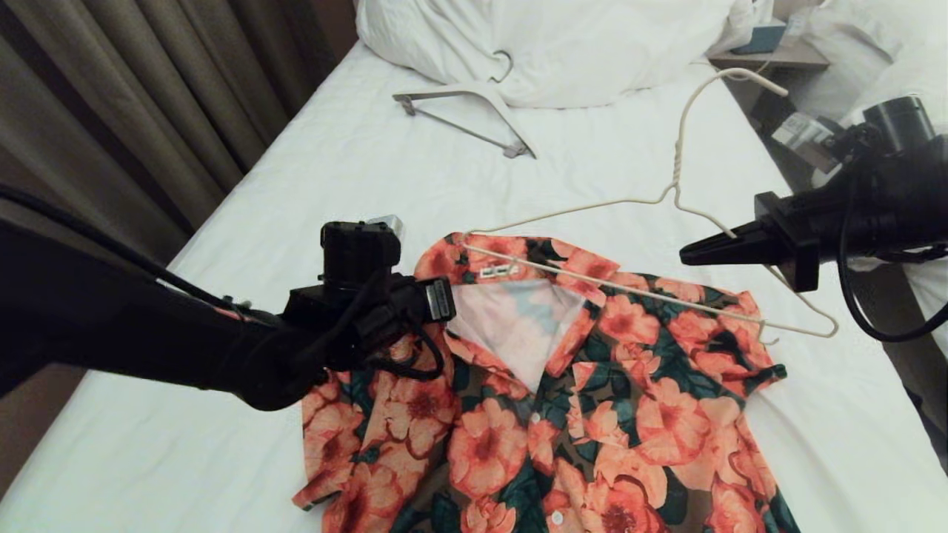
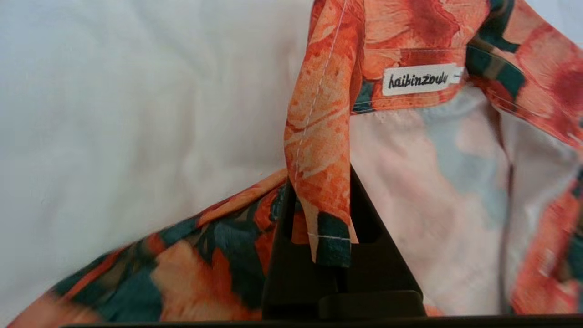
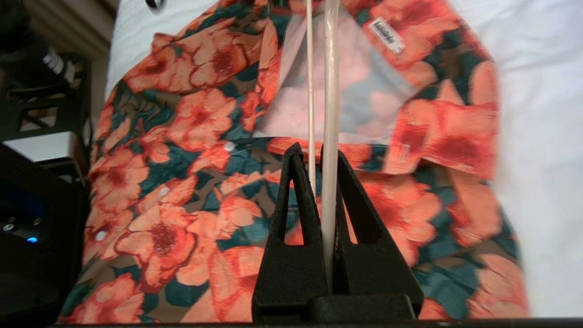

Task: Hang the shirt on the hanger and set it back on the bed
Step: Lift the shirt and hanger, then hook one side of the shirt onto the hanger

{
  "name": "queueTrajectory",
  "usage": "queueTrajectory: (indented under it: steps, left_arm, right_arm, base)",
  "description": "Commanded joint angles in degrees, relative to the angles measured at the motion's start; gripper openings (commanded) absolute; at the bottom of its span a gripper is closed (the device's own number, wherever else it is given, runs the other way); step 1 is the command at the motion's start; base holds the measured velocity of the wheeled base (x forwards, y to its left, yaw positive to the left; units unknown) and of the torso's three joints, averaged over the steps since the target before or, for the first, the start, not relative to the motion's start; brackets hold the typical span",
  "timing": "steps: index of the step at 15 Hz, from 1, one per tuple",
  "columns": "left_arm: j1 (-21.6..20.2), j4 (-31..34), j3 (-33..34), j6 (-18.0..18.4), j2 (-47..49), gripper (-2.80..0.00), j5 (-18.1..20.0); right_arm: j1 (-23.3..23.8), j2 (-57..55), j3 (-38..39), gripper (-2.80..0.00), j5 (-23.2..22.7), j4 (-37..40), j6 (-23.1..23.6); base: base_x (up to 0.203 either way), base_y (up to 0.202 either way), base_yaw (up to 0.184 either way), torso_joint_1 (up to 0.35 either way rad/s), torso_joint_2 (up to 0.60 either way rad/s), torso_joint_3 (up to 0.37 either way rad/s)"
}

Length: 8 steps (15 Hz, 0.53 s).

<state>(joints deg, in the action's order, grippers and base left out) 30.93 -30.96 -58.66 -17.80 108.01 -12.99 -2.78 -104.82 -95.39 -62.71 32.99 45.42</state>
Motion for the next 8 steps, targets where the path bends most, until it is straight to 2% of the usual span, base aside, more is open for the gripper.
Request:
queueTrajectory:
  steps: [1,5,8]
  left_arm:
    - [0.72,11.47,-4.54,-0.32,-6.25,-2.80,-0.31]
    - [1.55,23.52,-8.79,-0.34,-13.23,-2.80,-0.54]
    - [6.14,28.79,-14.03,-0.21,-14.72,-2.80,-5.05]
  right_arm:
    - [-0.47,0.40,0.54,-2.80,-0.31,0.15,0.28]
    - [-0.56,2.39,3.54,-2.80,-0.31,0.16,0.31]
    - [-0.82,4.84,7.40,-2.80,-0.31,0.08,0.44]
  base:
    - [0.000,0.000,0.000,0.000,0.00,0.000]
    - [0.000,0.000,0.000,0.000,0.00,0.000]
    - [0.000,0.000,0.000,0.000,0.00,0.000]
